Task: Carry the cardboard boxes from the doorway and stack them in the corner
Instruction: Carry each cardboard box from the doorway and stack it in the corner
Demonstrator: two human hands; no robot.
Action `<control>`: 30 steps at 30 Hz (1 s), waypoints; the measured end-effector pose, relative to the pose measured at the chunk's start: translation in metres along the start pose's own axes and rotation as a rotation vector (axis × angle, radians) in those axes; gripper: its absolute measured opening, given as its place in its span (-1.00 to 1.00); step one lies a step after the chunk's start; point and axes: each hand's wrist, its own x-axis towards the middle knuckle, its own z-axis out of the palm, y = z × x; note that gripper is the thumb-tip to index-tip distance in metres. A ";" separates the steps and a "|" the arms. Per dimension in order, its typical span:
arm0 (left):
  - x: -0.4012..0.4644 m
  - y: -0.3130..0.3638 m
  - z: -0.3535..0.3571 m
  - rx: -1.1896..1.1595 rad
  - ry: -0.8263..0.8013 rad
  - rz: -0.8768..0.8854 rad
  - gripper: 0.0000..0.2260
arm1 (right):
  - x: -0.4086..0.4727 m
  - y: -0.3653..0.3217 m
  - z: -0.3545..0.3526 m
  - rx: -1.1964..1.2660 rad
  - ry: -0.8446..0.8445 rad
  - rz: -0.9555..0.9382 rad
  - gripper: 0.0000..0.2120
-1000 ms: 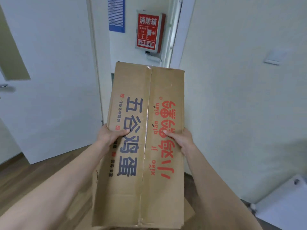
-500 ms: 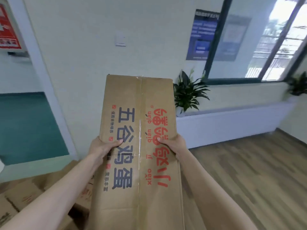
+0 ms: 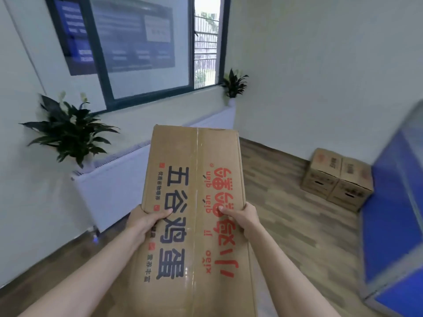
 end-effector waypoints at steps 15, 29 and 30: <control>0.151 0.084 0.419 0.248 -0.433 0.034 -0.21 | 0.188 0.012 -0.323 0.162 0.431 0.114 -0.21; 0.292 0.176 0.762 0.376 -0.682 -0.018 -0.23 | 0.406 -0.021 -0.550 0.223 0.598 0.249 -0.37; 0.301 0.180 0.791 0.378 -0.692 -0.014 -0.25 | 0.423 -0.018 -0.571 0.232 0.603 0.239 -0.38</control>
